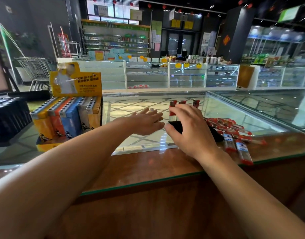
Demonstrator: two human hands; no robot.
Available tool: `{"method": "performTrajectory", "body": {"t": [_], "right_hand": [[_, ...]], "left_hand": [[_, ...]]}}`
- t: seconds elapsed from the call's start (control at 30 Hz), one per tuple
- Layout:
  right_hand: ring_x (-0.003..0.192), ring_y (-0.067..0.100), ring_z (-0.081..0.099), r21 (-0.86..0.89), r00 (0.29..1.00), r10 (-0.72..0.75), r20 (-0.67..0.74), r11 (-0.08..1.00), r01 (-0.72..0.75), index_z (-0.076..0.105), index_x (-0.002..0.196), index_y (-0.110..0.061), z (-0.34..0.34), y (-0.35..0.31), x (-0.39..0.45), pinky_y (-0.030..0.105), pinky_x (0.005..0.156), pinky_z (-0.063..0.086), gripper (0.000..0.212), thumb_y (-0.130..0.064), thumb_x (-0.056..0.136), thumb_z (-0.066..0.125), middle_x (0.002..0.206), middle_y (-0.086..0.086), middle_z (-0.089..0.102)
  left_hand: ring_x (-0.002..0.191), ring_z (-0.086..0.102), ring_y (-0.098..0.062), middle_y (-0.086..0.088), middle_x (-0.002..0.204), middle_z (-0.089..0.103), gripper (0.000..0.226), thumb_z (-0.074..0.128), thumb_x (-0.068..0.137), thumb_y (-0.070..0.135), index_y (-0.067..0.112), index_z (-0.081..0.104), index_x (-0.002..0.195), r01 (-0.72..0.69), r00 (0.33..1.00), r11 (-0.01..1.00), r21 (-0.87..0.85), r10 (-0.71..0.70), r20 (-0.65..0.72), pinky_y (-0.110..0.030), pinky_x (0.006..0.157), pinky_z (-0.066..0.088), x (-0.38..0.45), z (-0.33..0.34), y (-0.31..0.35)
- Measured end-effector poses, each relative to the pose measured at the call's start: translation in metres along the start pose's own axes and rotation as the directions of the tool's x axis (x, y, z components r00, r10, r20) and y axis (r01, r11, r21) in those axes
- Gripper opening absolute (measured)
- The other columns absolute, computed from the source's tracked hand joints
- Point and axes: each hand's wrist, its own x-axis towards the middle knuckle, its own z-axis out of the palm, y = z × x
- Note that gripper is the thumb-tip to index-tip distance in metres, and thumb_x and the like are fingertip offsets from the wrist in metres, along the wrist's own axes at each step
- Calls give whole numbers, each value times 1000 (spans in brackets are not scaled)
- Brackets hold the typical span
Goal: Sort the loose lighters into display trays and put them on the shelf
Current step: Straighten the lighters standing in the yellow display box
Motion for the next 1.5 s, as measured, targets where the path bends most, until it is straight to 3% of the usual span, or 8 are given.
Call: {"method": "performTrajectory", "body": {"t": [0.3, 0.73, 0.93, 1.07, 1.27, 1.33, 1.43, 1.5], "right_hand": [[129, 22, 42, 30, 993, 94, -71, 995, -92, 57, 134, -11, -18, -7, -5, 30, 105, 31, 58, -47, 89, 51, 137, 5, 54], [132, 25, 41, -55, 999, 15, 46, 998, -12, 57, 132, -12, -11, -57, -37, 40, 112, 33, 59, -49, 86, 47, 136, 4, 53], [130, 25, 41, -15, 998, 5, 55, 1000, -4, 57, 132, -9, -4, -80, -39, 33, 109, 30, 52, -38, 89, 58, 136, 7, 53], [130, 24, 40, 17, 998, -2, 63, 1000, 0, 57, 132, -10, 1, -93, -41, 31, 107, 30, 53, -41, 89, 56, 137, 6, 52], [128, 21, 42, 65, 1000, -23, 17, 998, 22, 61, 128, -14, 6, -101, -44, 23, 98, 28, 42, -33, 91, 62, 135, 3, 53], [125, 20, 46, 98, 1000, -26, -5, 995, 26, 62, 124, -15, 6, -104, -43, 24, 96, 31, 41, -36, 90, 58, 131, 1, 56], [119, 17, 49, 153, 999, -26, -44, 988, 33, 63, 121, -17, 5, -114, -40, 22, 93, 32, 41, -37, 87, 51, 124, -1, 59], [115, 15, 51, 206, 998, -27, -56, 978, 38, 64, 118, -17, 6, -124, -38, 21, 91, 33, 38, -35, 87, 51, 119, -3, 61]], "left_hand": [[152, -9, -24, 1, 166, -3, 66, 24, 101, 58, 30, 4, 158, -120, 993, 992, 45, 120, 22, -52, 122, 5, -73, 7, 12], [152, -8, -14, 7, 166, -6, 79, 38, 95, 65, 34, -2, 157, -216, 976, 971, 100, 219, -20, -40, 123, 2, -190, 15, 4], [149, 18, -10, 7, 163, 20, 72, 58, 94, 43, 36, 20, 155, -220, 932, 972, 79, 233, -276, -26, 118, 19, -220, 29, -6], [136, 47, -20, -4, 145, 53, 53, 68, 88, 24, 24, 55, 140, -306, 834, 951, 33, 285, -473, -40, 109, 44, -232, 37, -11], [108, 65, -28, -3, 116, 70, 37, 44, 88, 28, 17, 67, 115, -330, 715, 934, 134, 341, -611, -44, 73, 60, -244, 49, -12], [103, 66, -27, -3, 112, 71, 31, 48, 90, 21, 16, 65, 115, -331, 699, 942, 50, 280, -658, -44, 74, 58, -247, 49, -16], [90, 70, -17, 2, 99, 74, 23, 58, 92, 8, 18, 63, 112, -253, 686, 932, -259, -16, -727, -40, 75, 58, -245, 39, -28], [84, 71, -7, 7, 88, 74, 11, 58, 96, 8, 16, 65, 101, -259, 709, 784, -565, -242, -662, -35, 76, 60, -244, 27, -36]]}}
